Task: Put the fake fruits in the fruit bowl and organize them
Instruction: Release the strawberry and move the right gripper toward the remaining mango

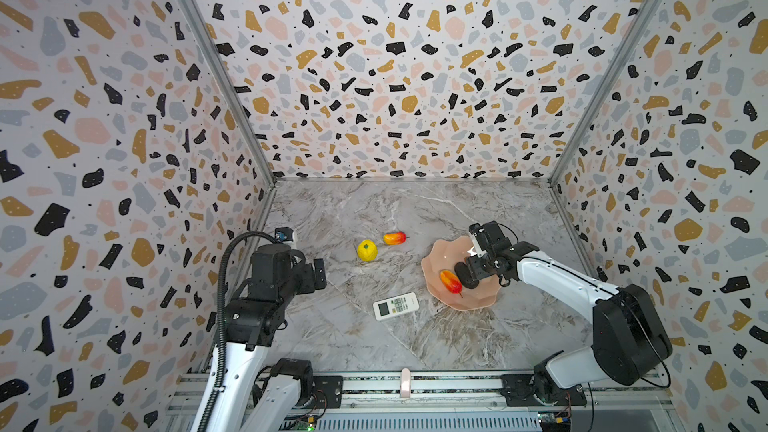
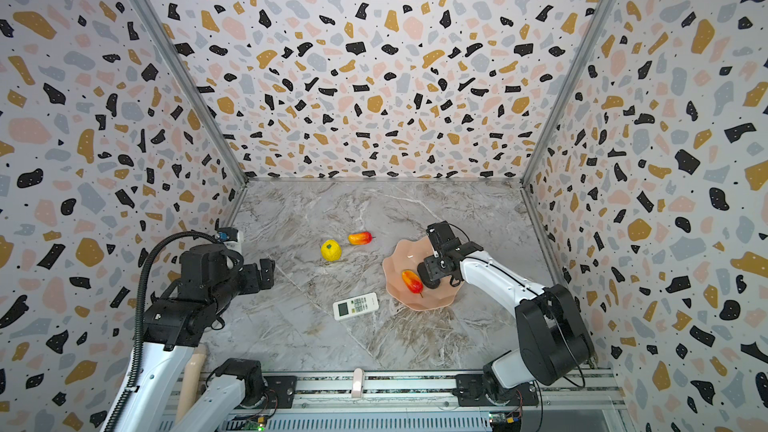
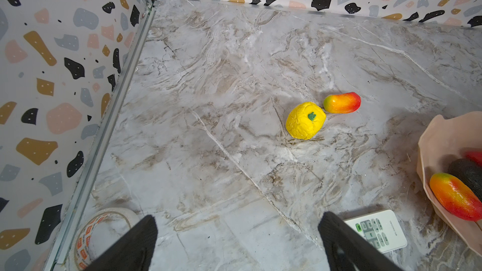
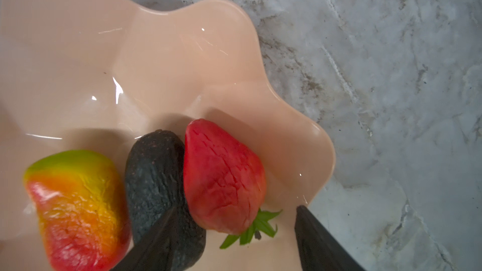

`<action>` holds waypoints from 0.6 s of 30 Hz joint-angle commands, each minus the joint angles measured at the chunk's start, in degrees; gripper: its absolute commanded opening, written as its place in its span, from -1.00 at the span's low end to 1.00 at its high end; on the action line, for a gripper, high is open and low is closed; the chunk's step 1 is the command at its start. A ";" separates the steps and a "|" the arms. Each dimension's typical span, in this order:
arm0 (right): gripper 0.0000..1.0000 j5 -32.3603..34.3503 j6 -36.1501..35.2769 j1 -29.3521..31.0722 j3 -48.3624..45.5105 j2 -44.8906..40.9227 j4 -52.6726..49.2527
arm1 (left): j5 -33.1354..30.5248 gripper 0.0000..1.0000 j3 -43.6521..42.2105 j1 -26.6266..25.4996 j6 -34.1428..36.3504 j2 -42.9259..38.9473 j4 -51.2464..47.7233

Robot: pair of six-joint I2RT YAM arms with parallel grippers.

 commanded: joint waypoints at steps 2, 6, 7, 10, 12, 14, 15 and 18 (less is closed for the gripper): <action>0.70 0.01 -0.48 2.34 7.11 -1.50 -1.75 | 0.51 0.99 -0.64 -0.11 0.65 -0.37 0.47; 0.98 -3.22 -3.39 6.44 12.16 2.12 1.31 | 0.60 0.99 -0.64 -0.11 0.64 -0.28 0.47; 0.99 -4.11 -4.50 7.51 13.66 4.02 2.14 | 0.68 0.99 -0.68 -0.11 0.65 -0.21 0.47; 0.98 -6.82 -8.63 10.24 18.74 10.58 5.56 | 0.69 0.99 -0.68 -0.11 0.66 -0.28 0.55; 0.98 -9.34 -12.31 11.95 22.44 14.96 7.65 | 0.77 0.99 -0.71 -0.11 0.77 -0.31 0.55; 0.98 -11.29 -15.90 13.51 25.95 19.13 9.76 | 0.86 0.99 -0.70 -0.11 0.73 -0.45 0.55; 0.98 -12.23 -17.49 13.92 28.10 21.33 10.41 | 0.86 0.99 -0.77 -0.11 0.73 -0.54 0.55; 0.98 -14.38 -20.69 14.22 35.79 28.36 9.68 | 0.86 0.99 -0.86 -0.11 0.72 -0.87 0.55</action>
